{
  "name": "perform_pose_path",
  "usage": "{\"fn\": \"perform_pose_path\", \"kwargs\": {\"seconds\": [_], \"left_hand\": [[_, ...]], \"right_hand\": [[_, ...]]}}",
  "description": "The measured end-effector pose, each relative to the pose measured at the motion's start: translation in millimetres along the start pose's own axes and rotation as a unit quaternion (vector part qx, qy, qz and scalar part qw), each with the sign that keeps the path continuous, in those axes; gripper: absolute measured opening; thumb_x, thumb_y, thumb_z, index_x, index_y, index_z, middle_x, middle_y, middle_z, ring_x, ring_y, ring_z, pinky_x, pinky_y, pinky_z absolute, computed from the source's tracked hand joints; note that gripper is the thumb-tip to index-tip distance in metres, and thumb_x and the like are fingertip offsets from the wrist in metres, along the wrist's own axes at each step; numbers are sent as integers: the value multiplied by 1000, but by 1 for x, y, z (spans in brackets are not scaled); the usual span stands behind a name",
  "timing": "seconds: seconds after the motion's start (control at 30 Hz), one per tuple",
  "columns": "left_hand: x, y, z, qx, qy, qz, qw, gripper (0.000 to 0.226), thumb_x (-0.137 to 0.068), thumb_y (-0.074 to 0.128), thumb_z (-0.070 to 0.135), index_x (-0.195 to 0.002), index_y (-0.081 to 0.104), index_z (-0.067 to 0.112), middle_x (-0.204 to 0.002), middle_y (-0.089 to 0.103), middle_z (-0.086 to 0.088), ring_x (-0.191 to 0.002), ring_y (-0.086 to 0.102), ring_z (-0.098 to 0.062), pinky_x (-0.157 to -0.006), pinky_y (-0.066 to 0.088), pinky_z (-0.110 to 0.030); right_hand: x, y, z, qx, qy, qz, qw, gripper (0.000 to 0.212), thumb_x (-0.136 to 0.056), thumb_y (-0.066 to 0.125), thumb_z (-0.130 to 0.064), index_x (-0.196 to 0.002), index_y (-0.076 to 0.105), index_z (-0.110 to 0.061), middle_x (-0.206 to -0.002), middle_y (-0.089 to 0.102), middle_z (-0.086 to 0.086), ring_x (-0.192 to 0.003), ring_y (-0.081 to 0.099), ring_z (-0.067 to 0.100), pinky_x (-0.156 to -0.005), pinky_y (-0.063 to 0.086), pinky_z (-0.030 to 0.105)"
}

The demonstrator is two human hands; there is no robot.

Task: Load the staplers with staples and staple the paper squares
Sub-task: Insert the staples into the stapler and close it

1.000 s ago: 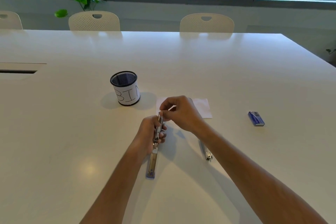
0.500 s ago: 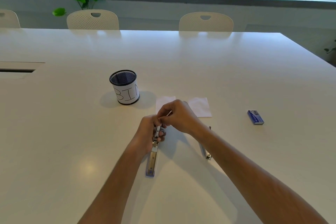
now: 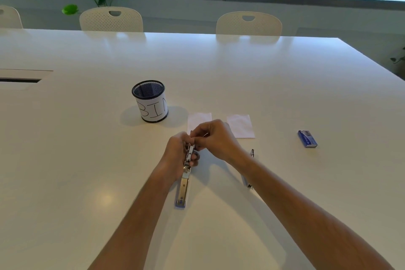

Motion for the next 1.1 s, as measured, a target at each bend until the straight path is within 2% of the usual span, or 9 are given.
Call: {"fn": "perform_pose_path", "kwargs": {"seconds": [0.23, 0.37, 0.53, 0.93, 1.1], "left_hand": [[0, 0, 0, 8, 0, 12, 1000, 17, -77, 35, 10, -76, 51, 4, -65, 49, -12, -44, 41, -16, -34, 30, -21], [0, 0, 0, 14, -5, 23, 1000, 21, -82, 33, 11, -71, 50, 6, -60, 48, -10, -40, 41, -16, -34, 29, -19], [0, 0, 0, 8, -8, 20, 1000, 17, -76, 34, 9, -73, 50, 5, -63, 49, -10, -41, 40, -16, -34, 29, -18], [2, 2, 0, 7, -4, 17, 1000, 18, -72, 35, 10, -70, 52, 5, -60, 53, -8, -43, 41, -16, -34, 30, -19], [1, 3, 1, 8, -2, 20, 1000, 15, -71, 36, 9, -69, 50, 6, -54, 55, -8, -44, 41, -17, -36, 30, -18]], "right_hand": [[0, -1, 0, -36, 29, 3, 999, 7, -77, 78, -6, -75, 76, -12, -73, 74, 5, -58, 70, 15, -65, 61, 30], [3, -1, -1, -47, 34, -6, 998, 9, -79, 75, -2, -75, 75, -10, -75, 73, 7, -60, 70, 15, -64, 61, 26], [5, -3, -2, -48, 27, 20, 998, 16, -78, 74, -2, -70, 73, -16, -74, 73, 8, -62, 70, 23, -69, 61, 35], [12, -4, -7, -36, 18, 56, 998, 11, -79, 73, -4, -73, 74, -14, -66, 71, 1, -61, 69, 23, -70, 60, 37], [13, -1, -10, 6, -1, 37, 999, 10, -79, 74, -5, -76, 75, -15, -65, 69, -5, -60, 69, 16, -70, 61, 36]]}}
Point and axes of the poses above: each hand's wrist, its own x-axis away from the middle knuckle, its own y-axis out of the palm, z = x × y, the point moved 3 cm from there along -x, towards the middle knuckle
